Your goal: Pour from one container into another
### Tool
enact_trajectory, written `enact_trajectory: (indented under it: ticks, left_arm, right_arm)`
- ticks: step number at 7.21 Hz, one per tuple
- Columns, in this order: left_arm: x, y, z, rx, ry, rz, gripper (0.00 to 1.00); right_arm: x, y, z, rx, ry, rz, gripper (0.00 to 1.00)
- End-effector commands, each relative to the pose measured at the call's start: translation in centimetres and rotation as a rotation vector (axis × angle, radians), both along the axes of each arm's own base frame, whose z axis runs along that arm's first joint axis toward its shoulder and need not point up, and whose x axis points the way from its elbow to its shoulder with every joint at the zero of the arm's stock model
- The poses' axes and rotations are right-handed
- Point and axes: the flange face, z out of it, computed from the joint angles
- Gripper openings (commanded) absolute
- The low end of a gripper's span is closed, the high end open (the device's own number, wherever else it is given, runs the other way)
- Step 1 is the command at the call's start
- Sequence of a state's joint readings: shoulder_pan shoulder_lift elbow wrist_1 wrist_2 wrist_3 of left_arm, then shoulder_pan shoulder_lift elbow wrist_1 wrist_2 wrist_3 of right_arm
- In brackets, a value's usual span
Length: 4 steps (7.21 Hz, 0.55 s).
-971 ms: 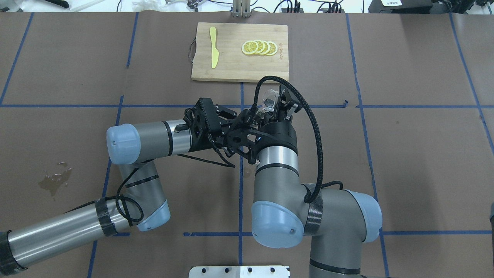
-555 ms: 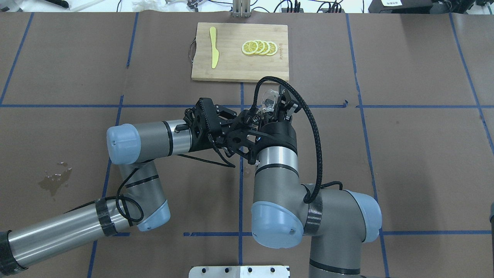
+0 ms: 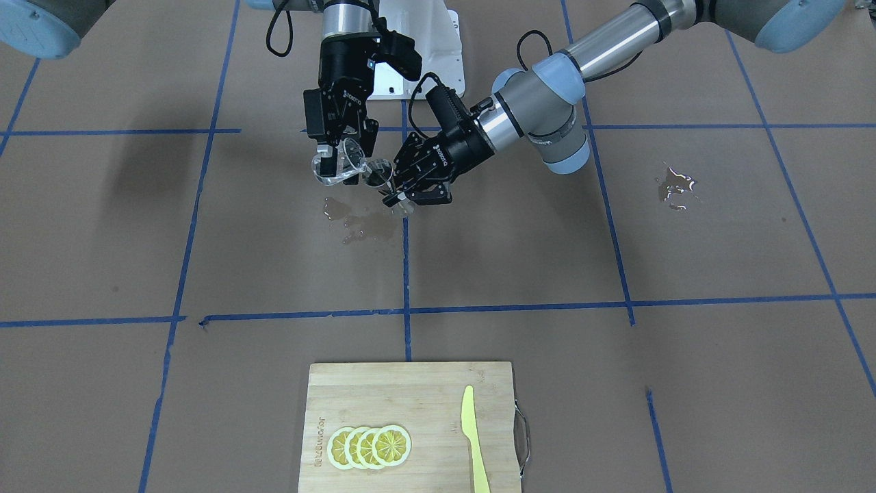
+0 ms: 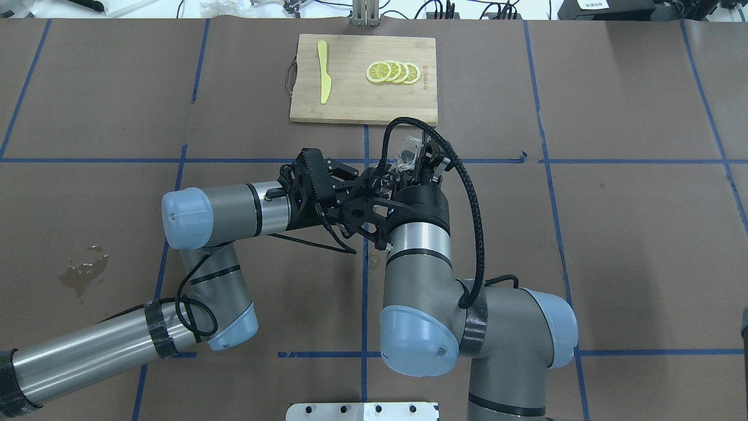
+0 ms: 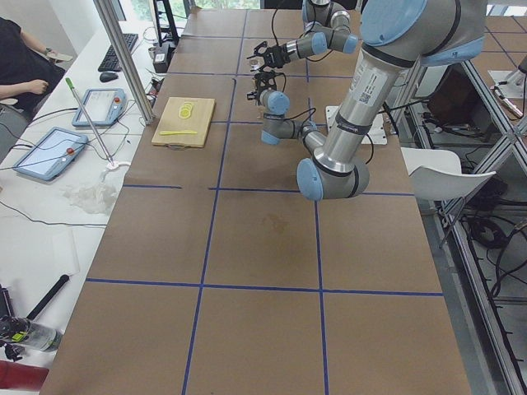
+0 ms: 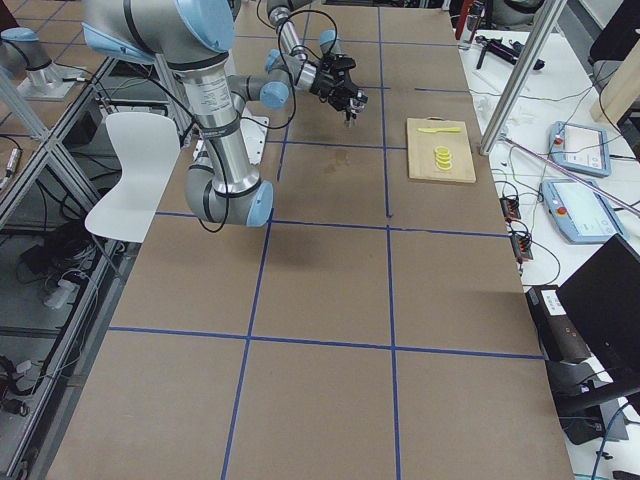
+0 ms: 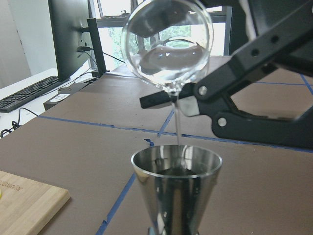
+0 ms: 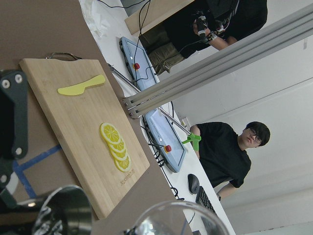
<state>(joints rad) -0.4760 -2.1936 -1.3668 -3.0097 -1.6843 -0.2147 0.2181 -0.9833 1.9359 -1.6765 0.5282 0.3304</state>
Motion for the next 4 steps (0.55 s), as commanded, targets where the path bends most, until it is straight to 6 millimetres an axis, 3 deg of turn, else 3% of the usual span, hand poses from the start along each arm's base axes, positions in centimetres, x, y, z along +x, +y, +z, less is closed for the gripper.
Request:
enact_trajectory:
  ticks: [1,4]
  left_arm:
    - [-0.03,-0.07,0.01,-0.001,-0.001,-0.001,0.00]
    - [-0.04,-0.06,0.11,-0.001,-0.003,-0.001,0.00]
  right_arm:
    - [0.06,0.01,-0.05,0.003,0.004,0.001,0.00]
    - [-0.19,0.29,0.14,0.015,0.055,0.002,0.00]
